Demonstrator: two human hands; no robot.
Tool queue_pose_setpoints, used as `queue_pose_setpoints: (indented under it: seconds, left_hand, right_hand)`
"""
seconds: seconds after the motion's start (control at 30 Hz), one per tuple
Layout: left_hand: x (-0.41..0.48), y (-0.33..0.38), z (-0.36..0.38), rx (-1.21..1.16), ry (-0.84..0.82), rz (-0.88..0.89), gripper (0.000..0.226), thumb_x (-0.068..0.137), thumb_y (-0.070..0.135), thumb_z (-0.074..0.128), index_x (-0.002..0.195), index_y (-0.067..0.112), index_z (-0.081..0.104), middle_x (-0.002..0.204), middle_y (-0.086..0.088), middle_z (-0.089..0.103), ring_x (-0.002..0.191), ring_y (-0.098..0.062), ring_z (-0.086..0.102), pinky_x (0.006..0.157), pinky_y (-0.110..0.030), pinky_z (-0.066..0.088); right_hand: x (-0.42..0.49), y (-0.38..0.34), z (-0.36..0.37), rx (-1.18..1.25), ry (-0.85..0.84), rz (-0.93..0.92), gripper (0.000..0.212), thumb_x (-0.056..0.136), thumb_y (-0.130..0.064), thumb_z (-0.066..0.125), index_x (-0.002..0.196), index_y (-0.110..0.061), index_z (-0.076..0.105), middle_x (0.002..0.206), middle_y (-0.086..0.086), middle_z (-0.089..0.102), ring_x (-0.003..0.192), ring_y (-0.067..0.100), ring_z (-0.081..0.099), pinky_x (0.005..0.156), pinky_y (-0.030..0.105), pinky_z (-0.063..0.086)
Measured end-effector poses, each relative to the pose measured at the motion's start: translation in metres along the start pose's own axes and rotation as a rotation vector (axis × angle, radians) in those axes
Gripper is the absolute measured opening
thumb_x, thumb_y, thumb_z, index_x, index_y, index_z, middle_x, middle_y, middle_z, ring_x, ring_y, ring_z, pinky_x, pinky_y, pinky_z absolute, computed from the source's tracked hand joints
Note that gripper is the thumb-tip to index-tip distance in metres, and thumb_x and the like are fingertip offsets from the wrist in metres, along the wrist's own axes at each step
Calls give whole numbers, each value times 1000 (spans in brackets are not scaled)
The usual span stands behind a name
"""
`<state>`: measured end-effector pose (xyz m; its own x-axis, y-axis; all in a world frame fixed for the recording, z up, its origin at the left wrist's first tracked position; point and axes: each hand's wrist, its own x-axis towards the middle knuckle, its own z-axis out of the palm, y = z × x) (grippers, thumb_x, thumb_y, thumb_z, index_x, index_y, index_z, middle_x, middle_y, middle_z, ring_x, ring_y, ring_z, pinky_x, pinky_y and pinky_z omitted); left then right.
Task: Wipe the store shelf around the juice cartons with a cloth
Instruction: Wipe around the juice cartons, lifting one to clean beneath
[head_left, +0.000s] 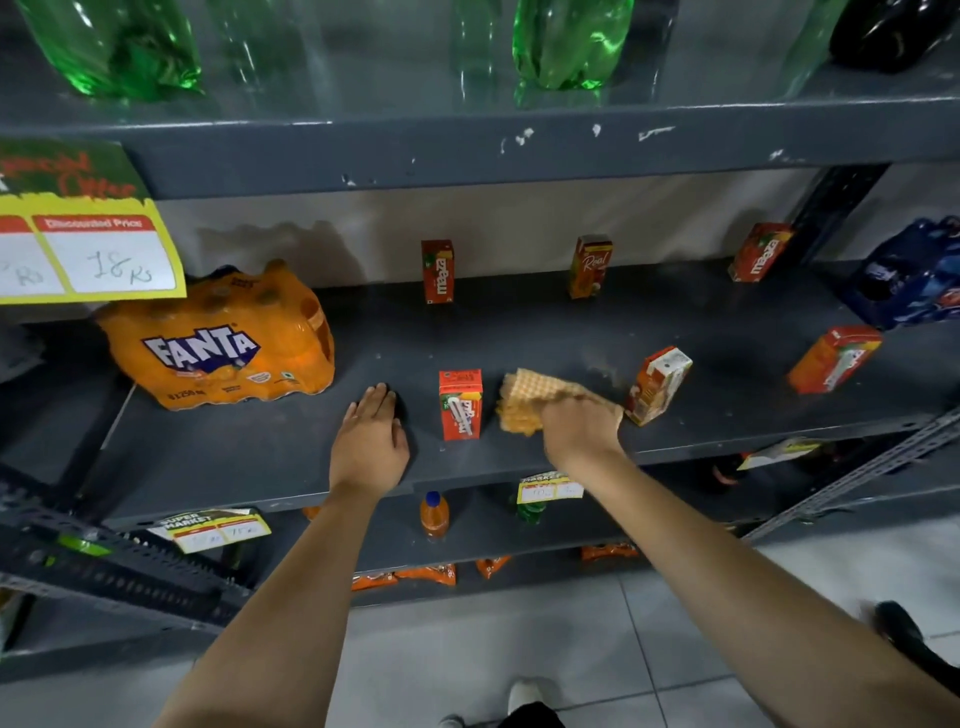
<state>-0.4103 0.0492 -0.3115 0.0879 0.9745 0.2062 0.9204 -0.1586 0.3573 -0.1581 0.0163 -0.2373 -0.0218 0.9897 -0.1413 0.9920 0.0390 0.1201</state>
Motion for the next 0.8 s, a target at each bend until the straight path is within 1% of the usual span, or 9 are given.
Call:
queue_pose_setpoints:
  seconds: [0.07,0.17,0.33,0.4,0.5,0.6,0.67,0.73,0.8]
  left_hand:
    - [-1,0,0,-22,17,-18,45,95,15,49,139,6,46,149,-10,42,139,-26,35,117,-39,25]
    - [-5,2,-4,-81,89,-12,41,91,9,52,132,4,54,140,-13,52,132,-31,44,115,-41,30]
    - [-41,15,-5,-229,359,-11,34,84,-2,57,117,3,62,120,-16,64,112,-32,57,101,-46,44]
    - [-72,38,6,-283,382,44,30,85,5,50,112,7,64,112,-13,65,103,-28,58,92,-42,47]
    - [-103,90,30,-356,282,245,35,81,12,44,106,10,69,108,-8,67,98,-25,60,89,-34,46]
    - [-95,142,48,-378,224,303,34,80,13,47,106,11,69,110,-4,67,100,-21,60,90,-33,46]
    - [-75,175,53,-348,232,263,32,85,16,48,108,10,70,112,-4,69,101,-22,62,93,-38,47]
    - [-55,204,59,-297,251,229,33,91,27,49,114,11,67,115,-4,68,104,-23,62,102,-35,40]
    - [-42,230,65,-270,217,186,49,90,49,52,123,13,62,121,-4,66,110,-22,59,106,-29,31]
  right_hand:
    - [-26,-6,7,-3,1,-35,38,83,-1,48,107,-20,70,96,5,72,88,25,68,66,32,52]
    - [-65,-6,11,14,-1,-109,40,81,-3,48,109,-22,70,104,4,71,95,25,67,71,32,51]
    - [-107,22,2,389,-47,-55,50,86,-11,50,124,-42,61,112,-7,70,99,20,65,78,32,53]
    - [-117,55,-3,497,-161,31,36,86,-21,52,115,-36,68,102,-10,71,92,14,65,72,28,51]
    - [-127,132,-23,657,-295,207,13,80,-29,61,77,-27,73,68,-4,72,63,10,67,56,29,50]
    - [-114,213,-48,707,-145,330,33,84,-15,63,56,-33,62,60,-7,61,56,7,57,49,25,42]
    - [-80,254,-59,707,24,310,21,84,-18,64,70,-34,66,73,1,63,69,18,56,61,32,43]
    - [-34,271,-61,704,176,207,7,82,-23,66,83,-22,73,76,8,71,71,20,61,65,35,47]
    - [14,269,-56,714,234,47,19,82,-20,66,99,-20,76,77,3,72,71,17,63,67,35,51]
